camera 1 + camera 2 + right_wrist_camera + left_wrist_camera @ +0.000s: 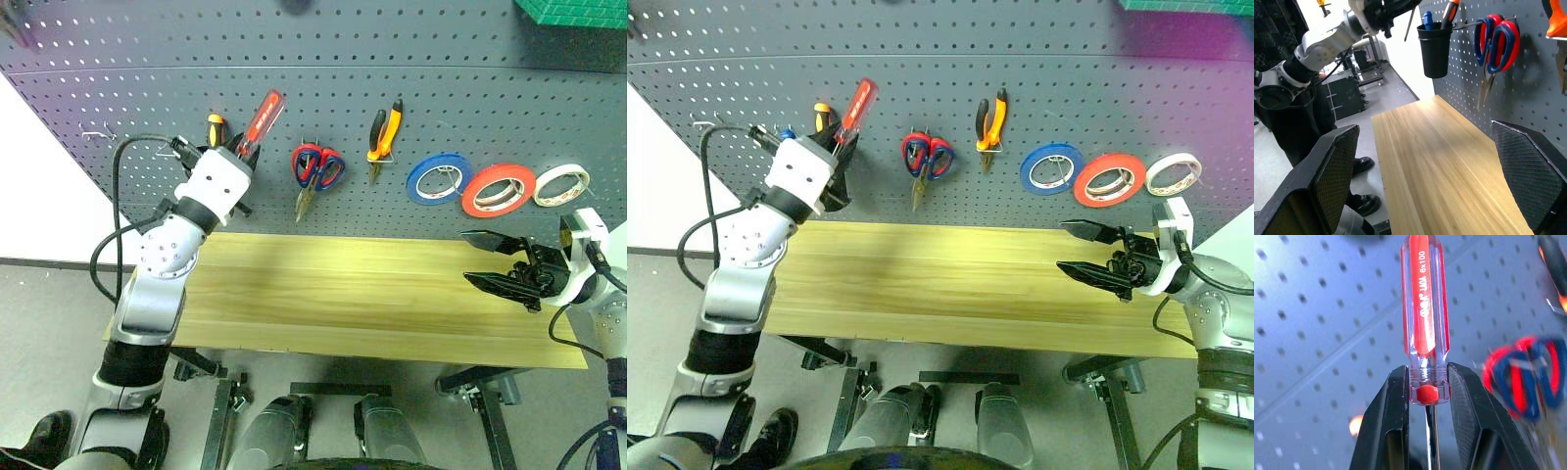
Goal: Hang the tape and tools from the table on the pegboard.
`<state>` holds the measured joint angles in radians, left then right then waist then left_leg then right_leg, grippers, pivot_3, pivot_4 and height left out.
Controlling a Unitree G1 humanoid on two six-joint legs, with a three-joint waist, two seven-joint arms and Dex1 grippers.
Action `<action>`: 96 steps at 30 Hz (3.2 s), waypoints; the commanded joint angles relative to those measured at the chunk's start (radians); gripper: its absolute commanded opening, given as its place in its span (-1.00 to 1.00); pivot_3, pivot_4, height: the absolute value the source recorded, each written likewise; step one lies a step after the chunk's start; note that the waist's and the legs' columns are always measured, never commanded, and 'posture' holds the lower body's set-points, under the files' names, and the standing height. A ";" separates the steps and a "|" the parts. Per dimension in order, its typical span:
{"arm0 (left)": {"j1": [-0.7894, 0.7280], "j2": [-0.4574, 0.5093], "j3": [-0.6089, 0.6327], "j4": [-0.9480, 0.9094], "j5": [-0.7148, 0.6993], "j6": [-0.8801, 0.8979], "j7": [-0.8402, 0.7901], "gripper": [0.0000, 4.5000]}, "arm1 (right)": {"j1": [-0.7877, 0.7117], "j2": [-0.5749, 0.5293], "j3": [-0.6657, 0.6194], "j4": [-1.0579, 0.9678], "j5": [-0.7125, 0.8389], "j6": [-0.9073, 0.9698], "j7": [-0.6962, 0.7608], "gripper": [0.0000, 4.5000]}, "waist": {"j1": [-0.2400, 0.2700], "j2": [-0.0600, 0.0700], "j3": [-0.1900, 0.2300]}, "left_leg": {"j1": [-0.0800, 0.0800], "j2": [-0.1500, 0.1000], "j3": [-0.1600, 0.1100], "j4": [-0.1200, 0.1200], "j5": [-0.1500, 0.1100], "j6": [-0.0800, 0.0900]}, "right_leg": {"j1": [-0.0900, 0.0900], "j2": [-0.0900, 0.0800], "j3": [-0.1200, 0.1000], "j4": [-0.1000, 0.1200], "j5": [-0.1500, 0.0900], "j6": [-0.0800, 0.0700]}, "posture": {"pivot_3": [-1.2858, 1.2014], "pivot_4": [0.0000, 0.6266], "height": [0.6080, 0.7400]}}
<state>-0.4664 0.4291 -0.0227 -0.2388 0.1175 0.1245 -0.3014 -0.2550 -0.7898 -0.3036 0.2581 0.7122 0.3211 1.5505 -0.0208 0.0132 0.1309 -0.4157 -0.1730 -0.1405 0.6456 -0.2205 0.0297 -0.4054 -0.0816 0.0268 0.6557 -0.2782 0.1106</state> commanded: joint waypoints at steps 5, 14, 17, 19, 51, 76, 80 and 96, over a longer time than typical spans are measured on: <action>-0.136 0.024 0.078 0.058 -0.014 -0.032 0.024 -0.64 | -0.017 -0.013 -0.056 -0.039 0.072 0.066 0.002 1.00 | 0.001 -0.003 -0.011 | 0.003 0.000 0.000 0.001 -0.002 0.003 | 0.004 0.000 0.000 0.000 0.000 0.000 | -0.07 -0.91 1.00; -0.193 0.055 0.118 0.156 -0.017 -0.080 0.037 -0.64 | -0.007 -0.017 -0.082 -0.058 0.107 0.104 0.021 1.00 | 0.000 -0.003 -0.023 | 0.005 0.000 0.000 0.001 -0.002 0.003 | 0.005 0.000 0.000 0.000 0.000 0.000 | -0.07 -0.90 1.00; -0.204 0.055 0.122 0.215 -0.016 -0.115 0.053 -0.64 | -0.007 -0.017 -0.077 -0.058 0.092 0.093 0.022 1.00 | 0.000 -0.003 -0.024 | 0.006 0.000 0.000 0.001 -0.002 0.003 | 0.006 0.000 0.000 0.000 0.000 0.000 | -0.07 -0.88 1.00; -0.209 0.047 0.119 0.273 -0.017 -0.157 0.065 -0.64 | -0.010 -0.017 -0.077 -0.059 0.089 0.094 0.021 1.00 | 0.000 -0.003 -0.024 | 0.006 0.000 0.000 0.001 -0.002 0.003 | 0.007 0.000 0.001 0.000 0.000 0.000 | -0.07 -0.88 1.00; -0.209 -0.052 0.167 0.548 -0.128 -0.239 0.159 -0.64 | 0.006 -0.047 -0.087 -0.071 0.065 0.108 -0.002 1.00 | -0.050 -0.004 -0.024 | 0.006 0.000 -0.001 0.001 -0.002 0.004 | 0.007 0.000 0.002 0.000 0.001 0.000 | -0.09 -0.76 1.00; -0.098 -0.076 0.181 0.484 -0.159 -0.127 0.177 0.51 | 0.007 -0.055 -0.093 -0.053 0.054 0.102 0.005 1.00 | -0.049 -0.004 -0.024 | 0.006 0.000 -0.001 0.001 -0.002 0.004 | 0.007 -0.001 0.002 0.000 0.000 0.000 | -0.09 -0.75 1.00; -0.108 -0.078 0.187 0.468 -0.165 -0.132 0.183 1.00 | 0.008 -0.055 -0.091 -0.050 0.052 0.101 0.005 1.00 | -0.049 -0.004 -0.024 | 0.006 0.000 -0.001 0.001 -0.002 0.004 | 0.007 -0.001 0.002 0.000 0.000 0.000 | -0.09 -0.76 1.00; -0.160 -0.115 0.067 0.231 -0.222 -0.034 0.027 1.00 | -0.051 -0.030 -0.063 -0.001 0.035 0.089 0.013 1.00 | -0.047 -0.003 -0.024 | 0.006 0.000 -0.001 0.001 -0.002 0.004 | 0.008 0.000 0.002 0.000 0.000 0.000 | -0.07 -0.80 1.00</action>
<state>-0.6099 0.3145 0.0719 0.0336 -0.0782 0.0692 -0.2274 -0.2848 -0.8213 -0.3600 0.2544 0.7452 0.4263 1.5583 -0.0673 0.0102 0.1066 -0.4093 -0.1730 -0.1411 0.6471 -0.2227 0.0333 -0.3975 -0.0821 0.0282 0.6562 -0.2778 0.1107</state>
